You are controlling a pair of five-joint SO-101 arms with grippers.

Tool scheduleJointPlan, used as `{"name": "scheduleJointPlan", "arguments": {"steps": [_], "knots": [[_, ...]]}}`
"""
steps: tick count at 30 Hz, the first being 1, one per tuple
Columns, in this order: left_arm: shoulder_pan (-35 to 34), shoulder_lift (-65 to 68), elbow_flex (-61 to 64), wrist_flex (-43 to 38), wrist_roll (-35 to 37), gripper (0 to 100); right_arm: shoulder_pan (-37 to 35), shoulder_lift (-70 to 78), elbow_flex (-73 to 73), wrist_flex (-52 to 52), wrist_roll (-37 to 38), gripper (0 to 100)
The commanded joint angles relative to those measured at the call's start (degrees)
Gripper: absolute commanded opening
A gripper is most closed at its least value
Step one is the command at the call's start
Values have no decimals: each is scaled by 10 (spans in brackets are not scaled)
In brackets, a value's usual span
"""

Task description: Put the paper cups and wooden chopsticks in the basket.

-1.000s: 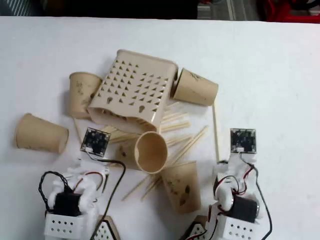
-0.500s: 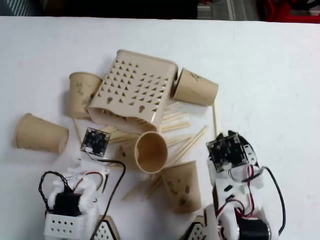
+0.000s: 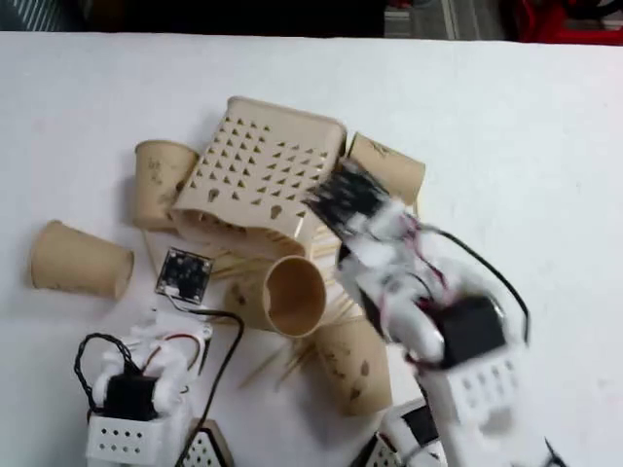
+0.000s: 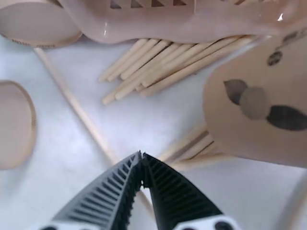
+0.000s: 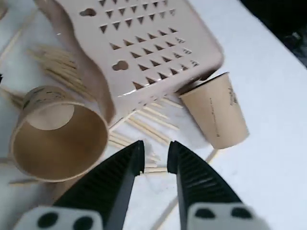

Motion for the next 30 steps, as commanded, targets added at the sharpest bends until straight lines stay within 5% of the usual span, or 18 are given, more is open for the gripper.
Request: {"name": "scheduleJointPlan", "arguments": {"steps": [1,7,19,25,30], "knots": [[-16,-2,-4,-29,-4,28,-47,99,-89,22,1,159],[-82,-3,-4,-75,-4,28,-112,215,-164,20,1,291],[-84,-3,-3,-73,-4,28,-151,421,-273,-15,8,293],[-84,-3,-3,-73,-4,28,-149,470,-272,-29,142,292],[-84,-3,-3,-73,-4,28,-149,493,-270,-41,150,292]]}}
